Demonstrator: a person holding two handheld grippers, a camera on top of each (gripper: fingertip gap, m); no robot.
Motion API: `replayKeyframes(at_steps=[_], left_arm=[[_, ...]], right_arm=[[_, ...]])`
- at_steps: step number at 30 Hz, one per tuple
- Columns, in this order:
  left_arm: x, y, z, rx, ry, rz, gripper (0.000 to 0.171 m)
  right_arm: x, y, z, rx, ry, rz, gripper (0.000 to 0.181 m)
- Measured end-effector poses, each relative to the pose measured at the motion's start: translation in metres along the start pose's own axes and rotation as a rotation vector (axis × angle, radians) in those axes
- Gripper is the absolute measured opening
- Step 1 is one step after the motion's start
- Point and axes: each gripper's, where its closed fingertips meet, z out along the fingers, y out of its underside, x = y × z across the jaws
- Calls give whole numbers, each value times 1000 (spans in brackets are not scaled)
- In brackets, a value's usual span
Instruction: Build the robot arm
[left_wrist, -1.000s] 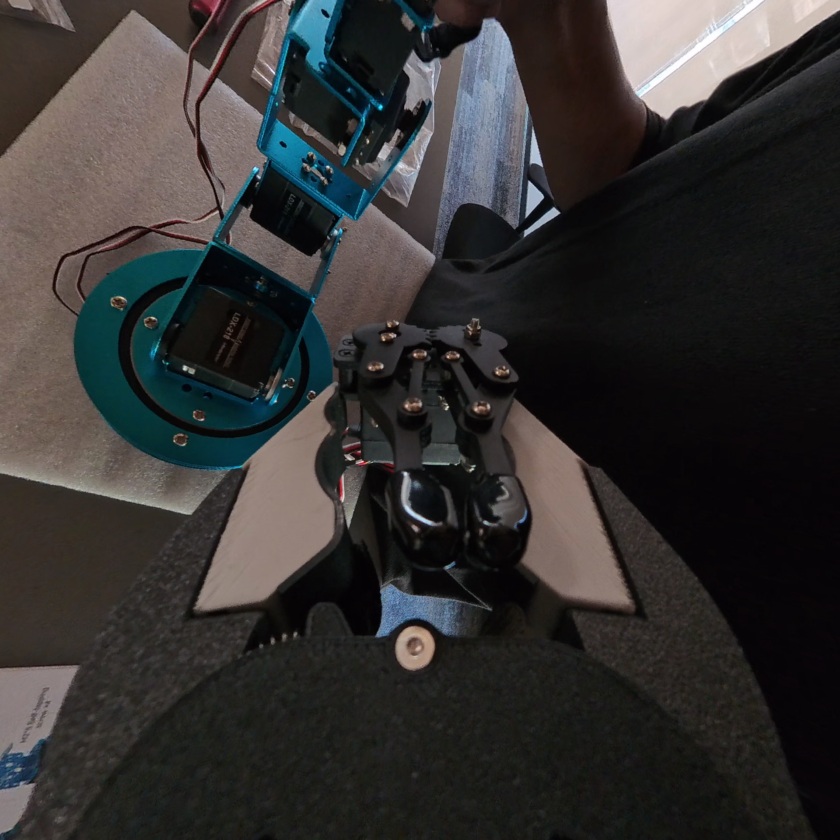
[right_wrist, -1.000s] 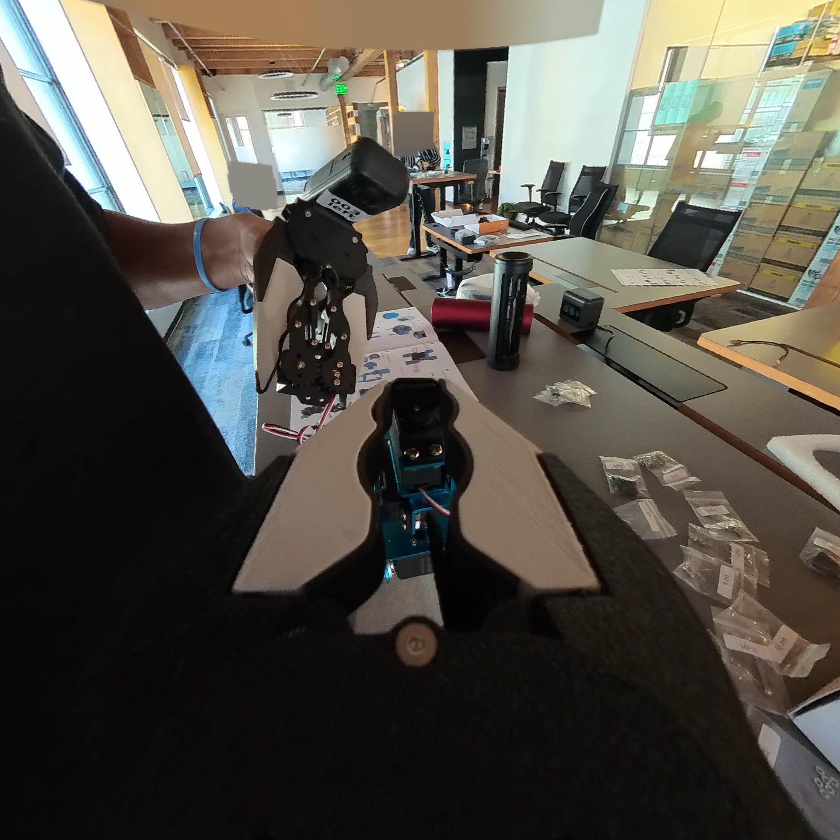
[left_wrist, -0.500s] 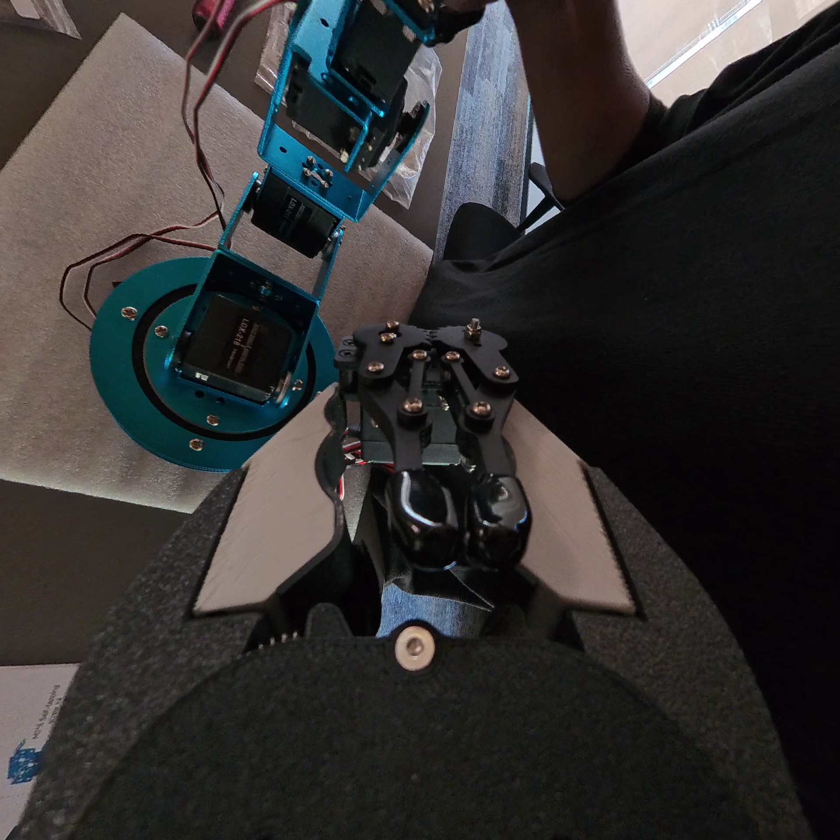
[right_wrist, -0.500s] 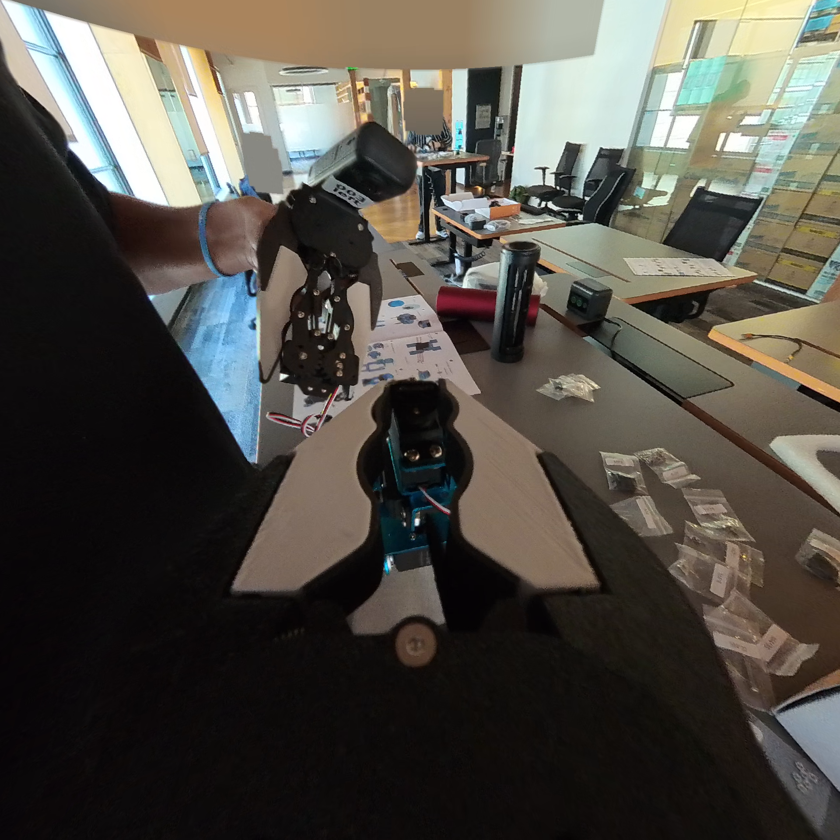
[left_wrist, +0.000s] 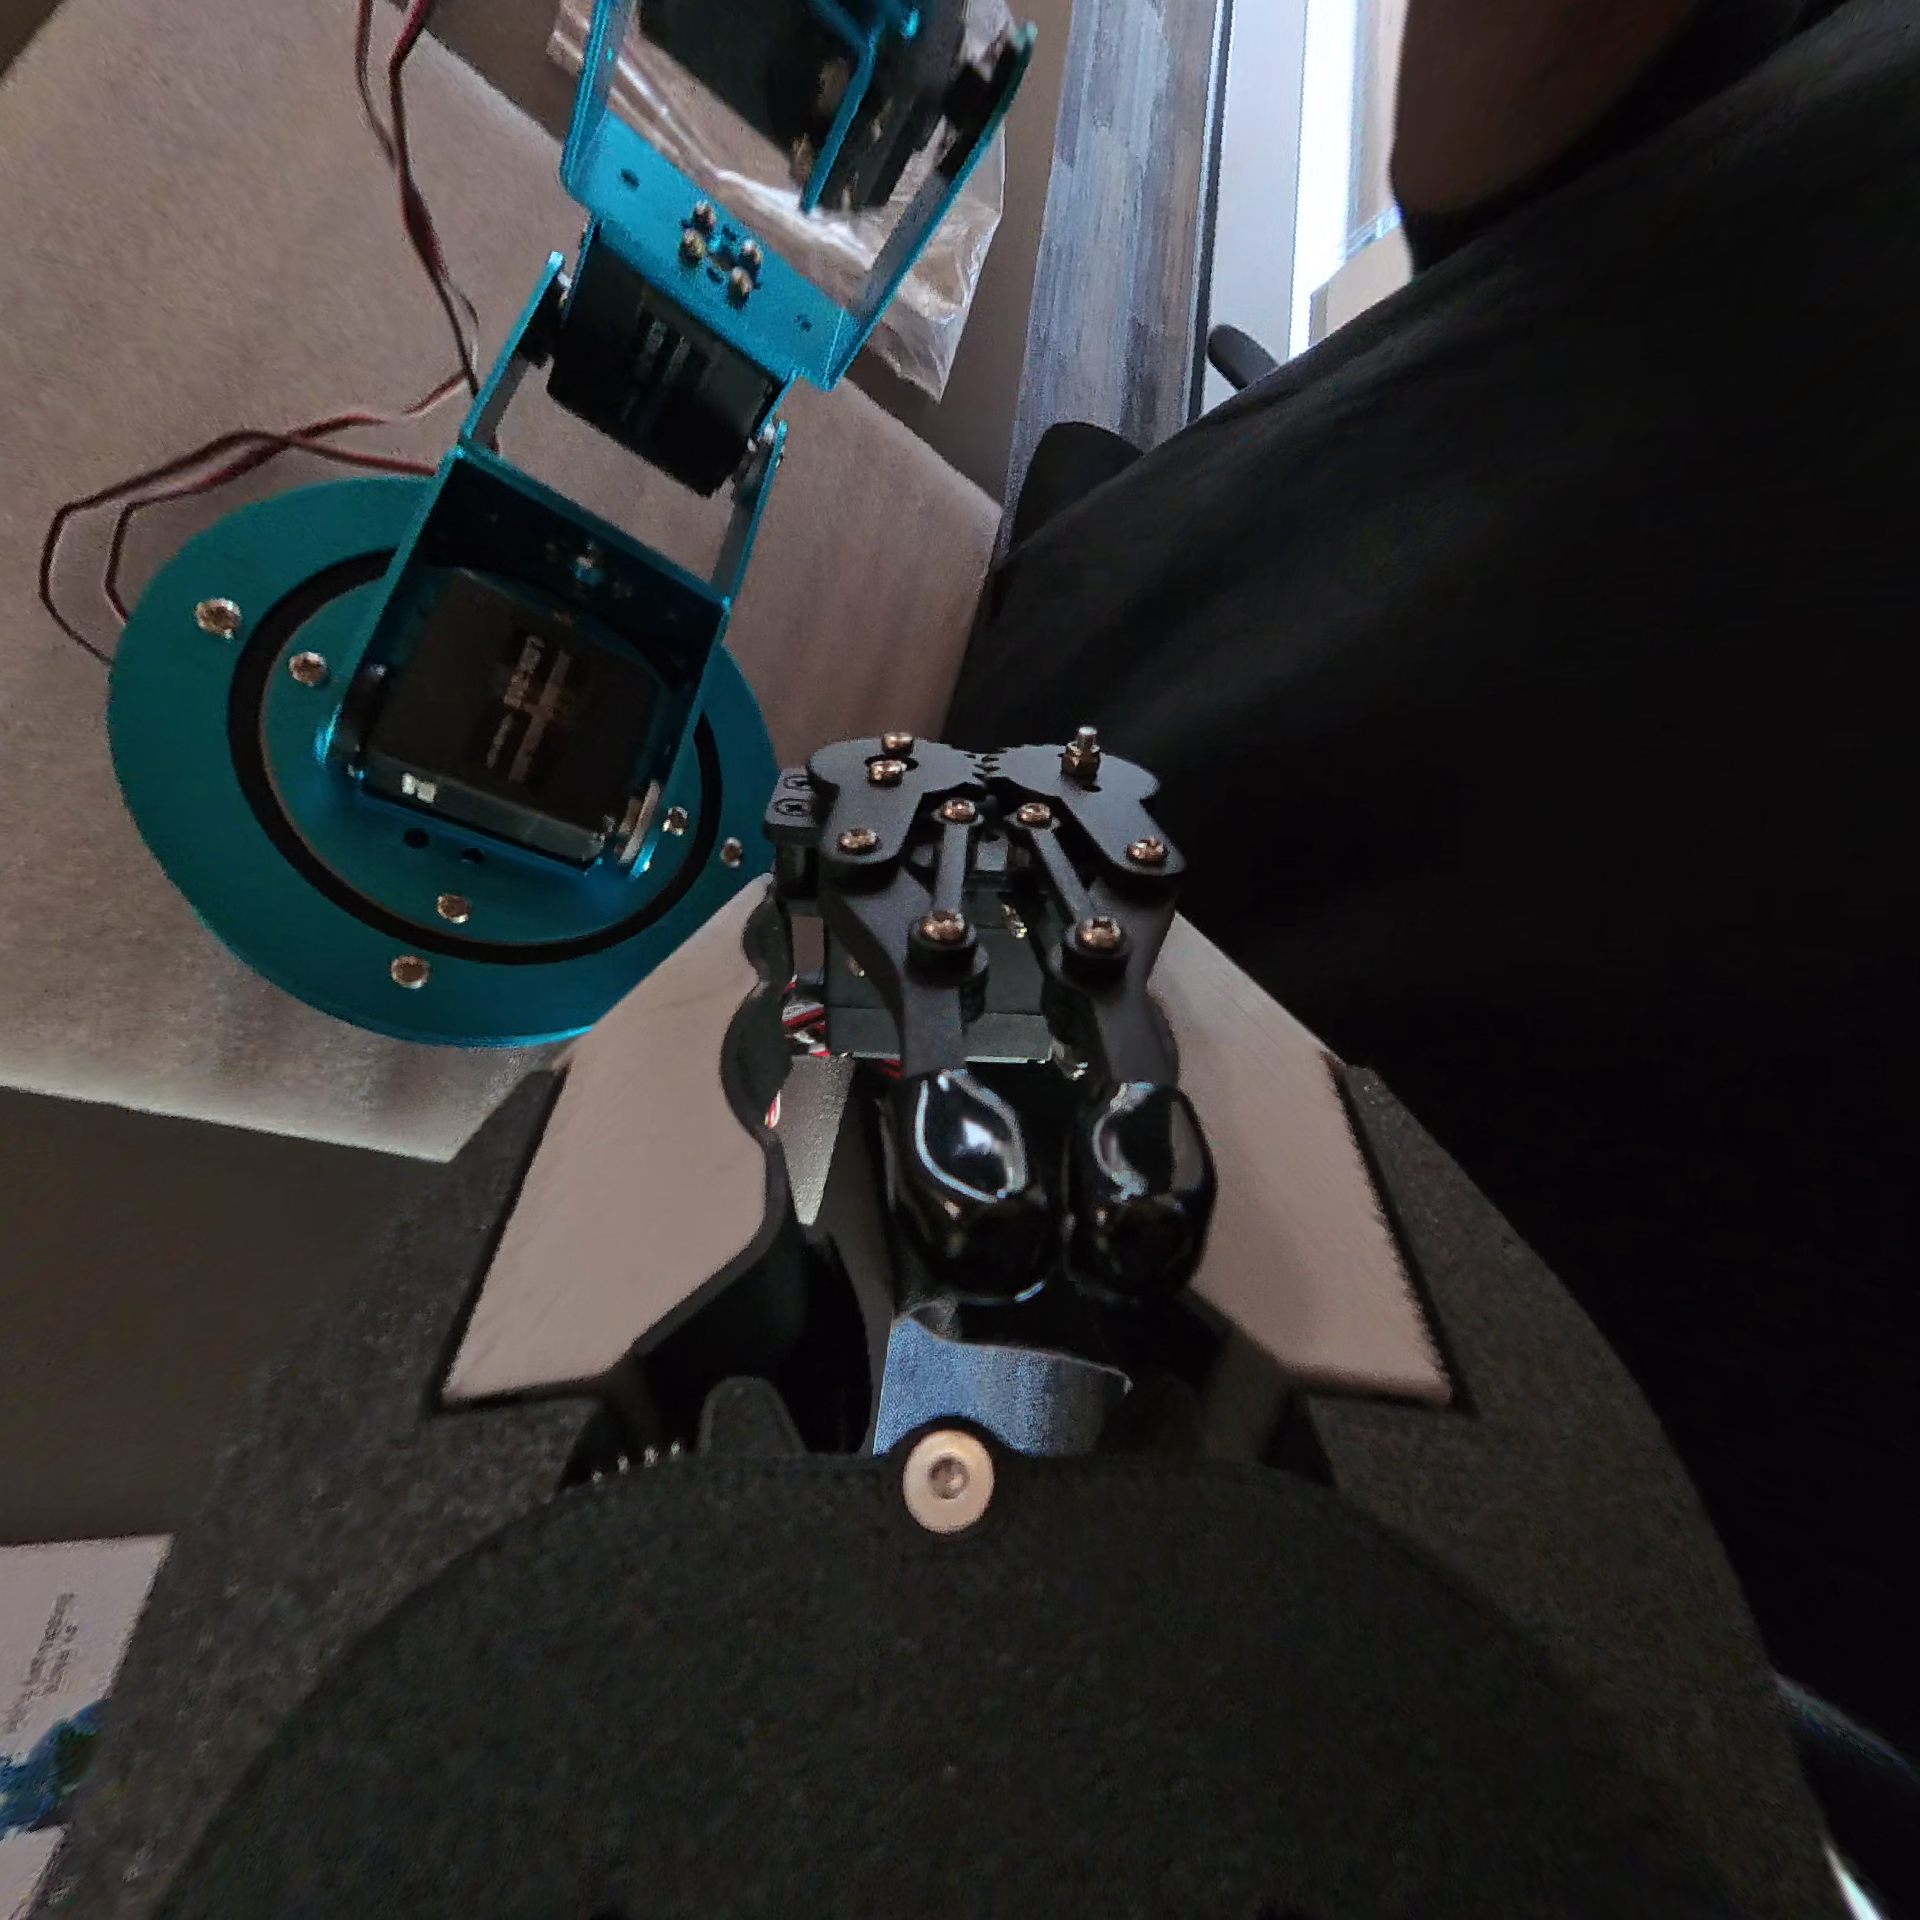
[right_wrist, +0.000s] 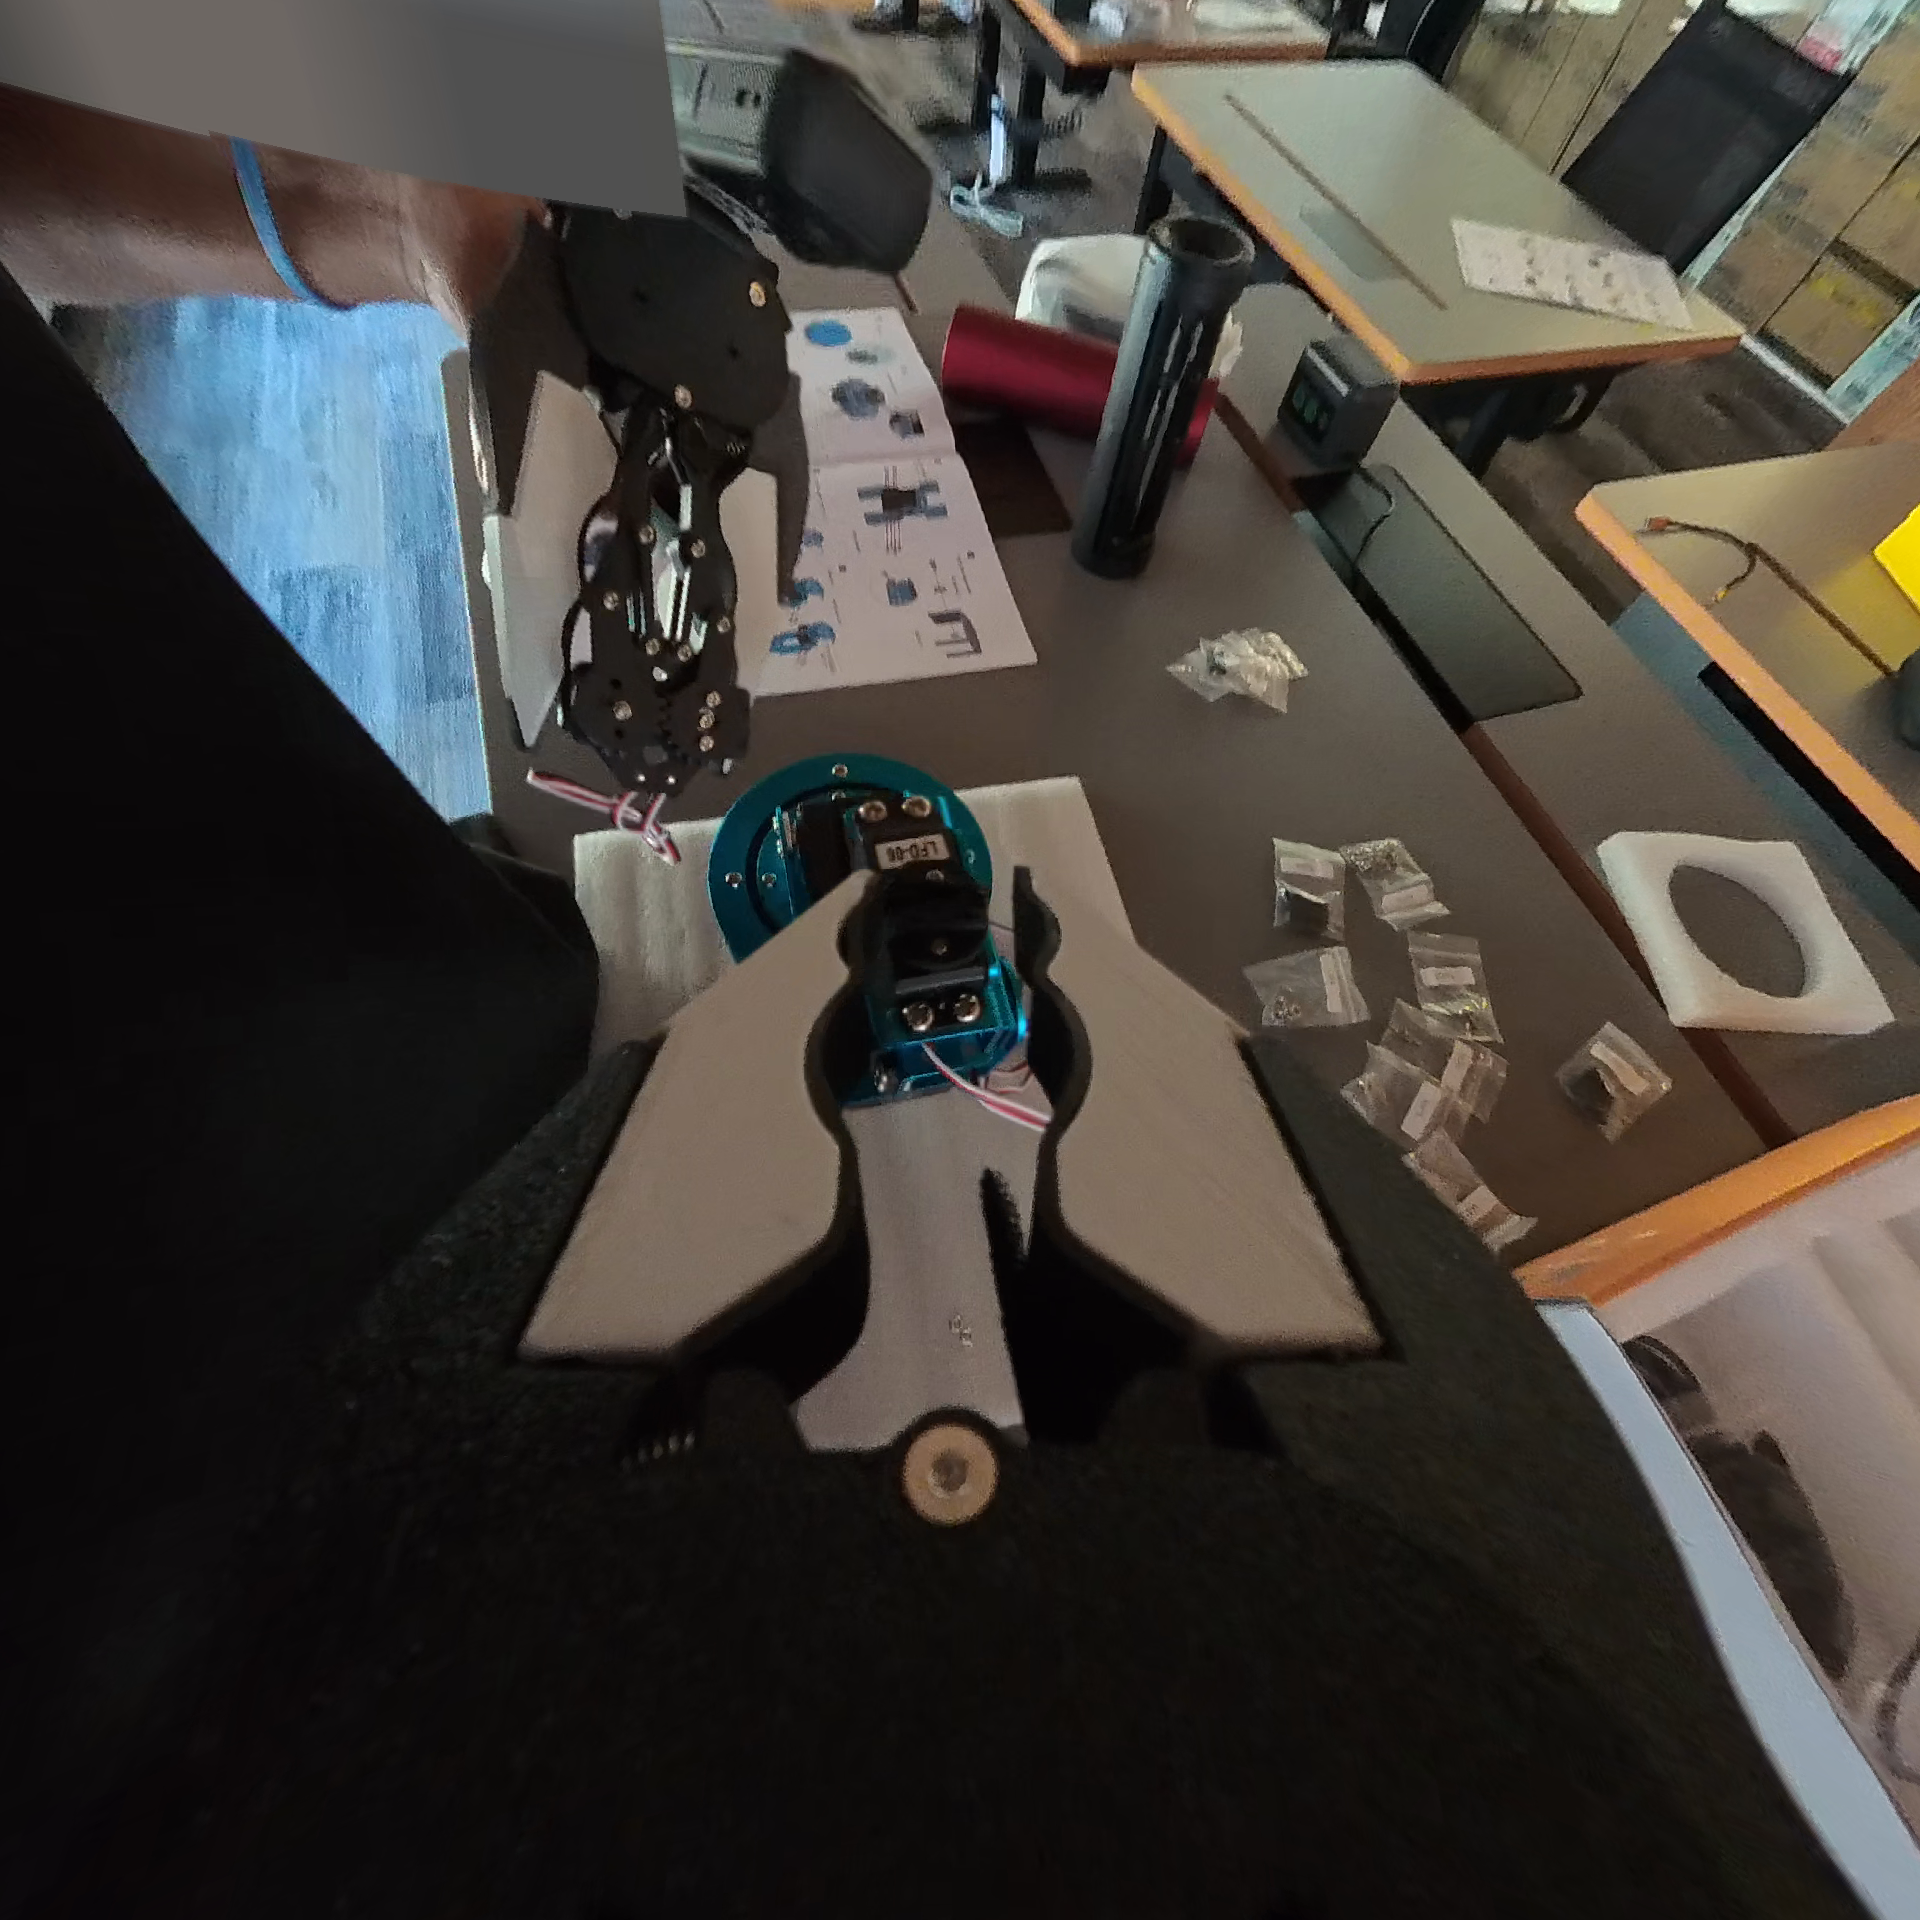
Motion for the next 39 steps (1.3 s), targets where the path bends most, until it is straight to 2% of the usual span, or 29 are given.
replayKeyframes(at_steps=[4,6,8,11,15,19,21,23,26,28,31,33,34,36,37,39], left_arm=[[3,6,4,46,-34,37,61],[11,3,13,103,-59,100,61],[12,8,28,106,-137,140,61],[-4,41,46,-37,-307,140,62],[-43,88,41,-235,-522,40,62],[-50,81,44,-203,-569,2,62],[-43,74,51,-135,-528,-35,62],[-20,56,61,18,-409,-89,62],[17,15,75,300,-203,-205,62],[29,-15,81,501,-52,-356,62],[26,-38,84,729,108,-590,61],[19,-40,85,871,204,-766,62],[14,-36,87,922,234,-854,62],[5,-20,97,964,234,-999,62],[2,-11,102,973,221,-1061,62],[-5,8,112,977,200,-1201,63]], right_arm=[[2,1,-1,1,16,12,24],[3,0,-10,55,41,45,26],[3,3,-24,124,76,118,26],[-3,22,-45,230,98,257,25],[-22,65,-43,257,87,387,23],[-42,84,-30,286,36,425,22],[-46,88,-25,312,17,458,21],[-52,91,-16,307,-15,504,20],[-105,97,13,211,-228,472,25],[-127,104,33,176,-241,391,39],[-141,96,44,276,-227,358,44],[-151,99,55,262,-206,303,44],[-153,107,64,206,-171,257,36],[-162,122,76,103,-146,141,7],[-160,130,81,58,-114,99,0],[-162,140,87,-5,-129,85,0]])
